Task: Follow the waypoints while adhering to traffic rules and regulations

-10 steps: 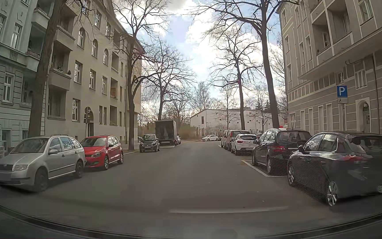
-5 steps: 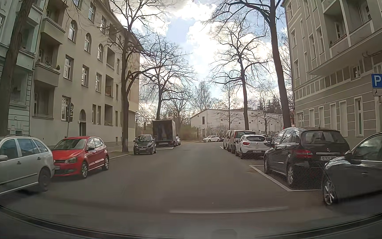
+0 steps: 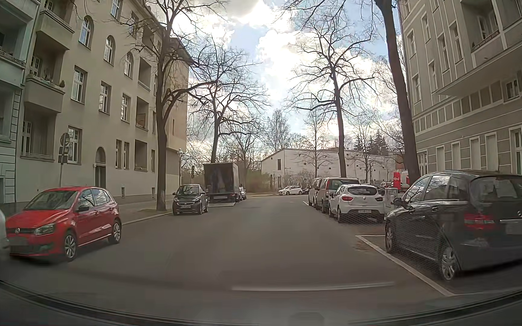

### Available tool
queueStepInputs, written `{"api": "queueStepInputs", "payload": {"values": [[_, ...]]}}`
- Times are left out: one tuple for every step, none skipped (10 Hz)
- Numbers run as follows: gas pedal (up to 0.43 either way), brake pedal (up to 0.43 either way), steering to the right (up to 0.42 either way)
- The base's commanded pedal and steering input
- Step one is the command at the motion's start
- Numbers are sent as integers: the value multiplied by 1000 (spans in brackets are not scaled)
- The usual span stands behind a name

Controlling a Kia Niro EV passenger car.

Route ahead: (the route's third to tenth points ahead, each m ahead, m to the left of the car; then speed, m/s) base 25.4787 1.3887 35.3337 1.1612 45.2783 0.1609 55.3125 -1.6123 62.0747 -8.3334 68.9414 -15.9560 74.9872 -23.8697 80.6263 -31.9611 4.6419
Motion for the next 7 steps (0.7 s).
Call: {"api": "queueStepInputs", "payload": {"values": [[28,24,-5],[28,24,-5],[28,24,-5],[39,24,-5],[39,24,-5],[39,24,-5],[39,24,-4]]}}
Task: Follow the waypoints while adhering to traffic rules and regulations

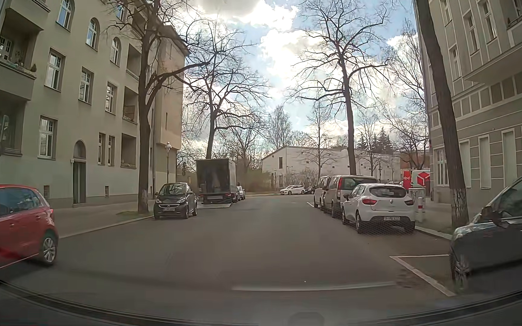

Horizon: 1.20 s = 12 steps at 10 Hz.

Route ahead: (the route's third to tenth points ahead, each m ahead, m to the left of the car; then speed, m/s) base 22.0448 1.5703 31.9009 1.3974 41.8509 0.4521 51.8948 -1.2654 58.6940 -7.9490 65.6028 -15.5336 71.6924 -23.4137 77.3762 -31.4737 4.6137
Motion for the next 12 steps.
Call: {"api": "queueStepInputs", "payload": {"values": [[47,24,-5],[47,24,-4],[47,24,-5],[47,24,-4],[47,24,-2],[47,24,2],[47,24,4],[59,24,4],[59,24,4],[59,24,6],[59,24,7],[59,24,7]]}}
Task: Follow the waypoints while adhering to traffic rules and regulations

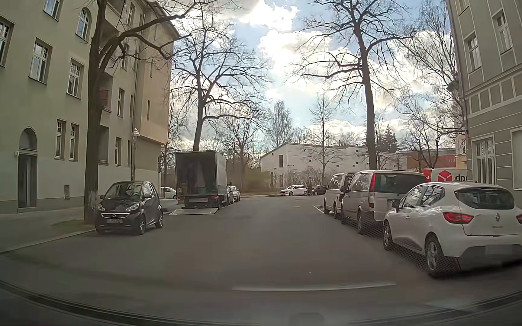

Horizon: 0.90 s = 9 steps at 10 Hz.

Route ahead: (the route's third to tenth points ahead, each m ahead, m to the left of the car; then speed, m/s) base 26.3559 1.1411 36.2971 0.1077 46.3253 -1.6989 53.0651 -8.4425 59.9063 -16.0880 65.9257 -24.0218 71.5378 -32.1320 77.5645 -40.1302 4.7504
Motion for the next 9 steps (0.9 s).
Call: {"api": "queueStepInputs", "payload": {"values": [[59,24,7],[59,24,6],[59,24,7],[47,24,6],[47,24,6],[39,24,6],[39,24,6],[39,24,6],[39,24,6]]}}
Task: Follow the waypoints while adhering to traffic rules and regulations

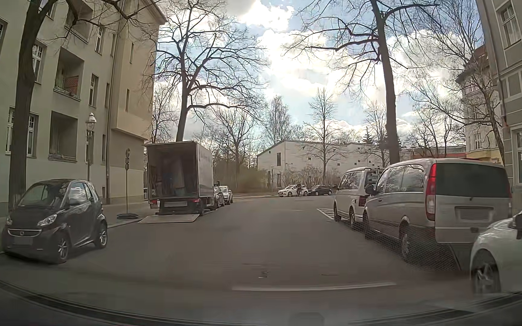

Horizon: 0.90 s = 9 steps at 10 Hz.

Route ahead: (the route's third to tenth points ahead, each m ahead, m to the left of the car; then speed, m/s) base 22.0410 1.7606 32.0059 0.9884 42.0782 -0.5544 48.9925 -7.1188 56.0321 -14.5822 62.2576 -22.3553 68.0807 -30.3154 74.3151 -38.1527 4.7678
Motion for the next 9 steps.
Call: {"api": "queueStepInputs", "payload": {"values": [[39,24,6],[39,24,6],[39,24,6],[39,24,4],[28,24,2],[28,24,2],[20,24,2],[20,24,2],[20,24,2]]}}
